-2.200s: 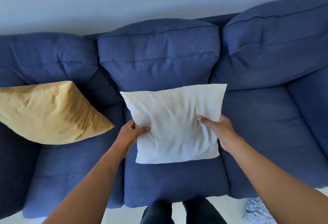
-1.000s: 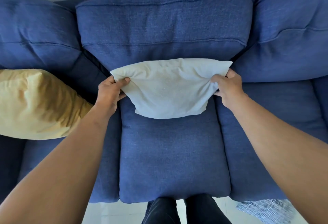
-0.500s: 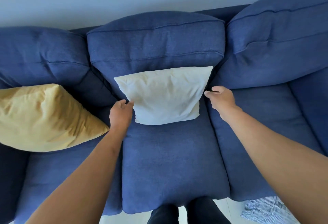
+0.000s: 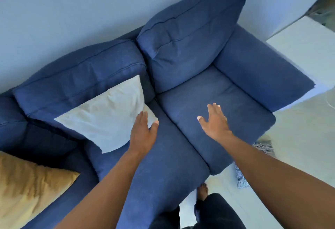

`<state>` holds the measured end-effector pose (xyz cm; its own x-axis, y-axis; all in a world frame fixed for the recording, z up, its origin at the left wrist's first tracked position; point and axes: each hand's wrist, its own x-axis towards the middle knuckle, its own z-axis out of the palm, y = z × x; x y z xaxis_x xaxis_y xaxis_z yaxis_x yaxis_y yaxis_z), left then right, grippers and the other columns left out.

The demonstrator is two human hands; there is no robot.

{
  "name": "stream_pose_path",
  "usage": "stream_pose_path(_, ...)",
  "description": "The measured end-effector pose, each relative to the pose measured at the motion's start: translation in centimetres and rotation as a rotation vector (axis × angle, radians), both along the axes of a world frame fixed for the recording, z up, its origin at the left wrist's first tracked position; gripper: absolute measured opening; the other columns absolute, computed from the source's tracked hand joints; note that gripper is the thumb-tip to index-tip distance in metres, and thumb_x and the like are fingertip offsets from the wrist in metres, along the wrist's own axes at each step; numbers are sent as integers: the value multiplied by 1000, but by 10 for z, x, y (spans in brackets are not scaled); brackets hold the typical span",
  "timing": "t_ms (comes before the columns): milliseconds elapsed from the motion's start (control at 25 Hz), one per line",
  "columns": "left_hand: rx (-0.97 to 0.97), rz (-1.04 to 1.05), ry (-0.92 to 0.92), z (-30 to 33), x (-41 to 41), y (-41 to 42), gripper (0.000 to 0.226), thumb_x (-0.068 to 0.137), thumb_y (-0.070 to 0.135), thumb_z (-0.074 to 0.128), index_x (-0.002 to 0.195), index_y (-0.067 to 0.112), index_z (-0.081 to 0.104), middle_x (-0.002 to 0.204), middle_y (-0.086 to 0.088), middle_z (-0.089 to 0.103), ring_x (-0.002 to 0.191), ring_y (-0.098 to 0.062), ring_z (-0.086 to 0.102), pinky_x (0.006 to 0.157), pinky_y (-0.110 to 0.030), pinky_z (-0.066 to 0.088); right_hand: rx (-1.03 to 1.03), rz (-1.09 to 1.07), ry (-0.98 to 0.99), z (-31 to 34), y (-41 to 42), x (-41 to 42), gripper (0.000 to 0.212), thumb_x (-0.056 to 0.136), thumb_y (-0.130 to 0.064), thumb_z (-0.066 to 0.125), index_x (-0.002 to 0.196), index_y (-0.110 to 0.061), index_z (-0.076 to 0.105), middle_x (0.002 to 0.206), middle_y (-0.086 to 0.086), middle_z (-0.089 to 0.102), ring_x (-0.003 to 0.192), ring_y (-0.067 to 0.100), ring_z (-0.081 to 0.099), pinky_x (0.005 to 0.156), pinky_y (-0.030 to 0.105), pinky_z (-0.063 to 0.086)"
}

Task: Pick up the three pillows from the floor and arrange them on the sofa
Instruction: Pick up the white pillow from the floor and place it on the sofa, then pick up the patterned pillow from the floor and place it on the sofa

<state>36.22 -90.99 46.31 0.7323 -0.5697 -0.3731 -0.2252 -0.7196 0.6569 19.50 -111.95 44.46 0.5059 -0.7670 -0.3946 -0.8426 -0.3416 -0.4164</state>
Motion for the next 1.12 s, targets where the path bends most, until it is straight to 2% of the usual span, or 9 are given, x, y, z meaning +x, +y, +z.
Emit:
stream_pose_path(240, 10, -375, -95, 3, -108, -115, 74, 110, 39, 51, 170, 7, 21, 180, -8, 15, 167, -23, 7, 133, -40, 14, -59, -175, 21, 6, -51, -162, 78, 104, -46, 51, 164, -7, 21, 175, 14, 10, 163, 29, 2, 126, 55, 20)
stream_pose_path(480, 88, -694, -149, -11, -270, -217, 75, 110, 41, 50, 169, 5, 20, 180, -12, 13, 167, -26, 6, 133, -43, 14, -34, -360, 27, 7, -89, -343, 79, 103, -46, 52, 164, -9, 20, 175, 15, 8, 162, 33, 4, 126, 58, 18)
stream_pose_path(640, 102, -871, -174, -12, -367, -273, 77, 109, 42, 50, 169, 5, 19, 180, -13, 12, 167, -29, 5, 133, -44, 15, -18, -478, 45, 6, -104, -446, 80, 104, -48, 50, 165, -8, 16, 176, 16, 3, 162, 32, -1, 126, 58, 14)
stream_pose_path(800, 165, -1043, -212, -21, -414, -308, 79, 109, 45, 48, 171, 8, 14, 181, -11, 7, 168, -28, 1, 133, -46, 12, 27, -590, 32, -7, -111, -497, 81, 105, -50, 47, 165, -6, 14, 175, 16, 1, 162, 31, -4, 126, 58, 12)
stream_pose_path(1120, 286, -1270, -216, -67, -451, -396, 81, 109, 46, 49, 171, 8, 12, 180, -14, 6, 167, -30, 4, 133, -46, 16, 121, -784, 33, -46, -138, -540, 81, 105, -49, 48, 165, -7, 14, 175, 17, 1, 163, 31, -3, 127, 56, 14)
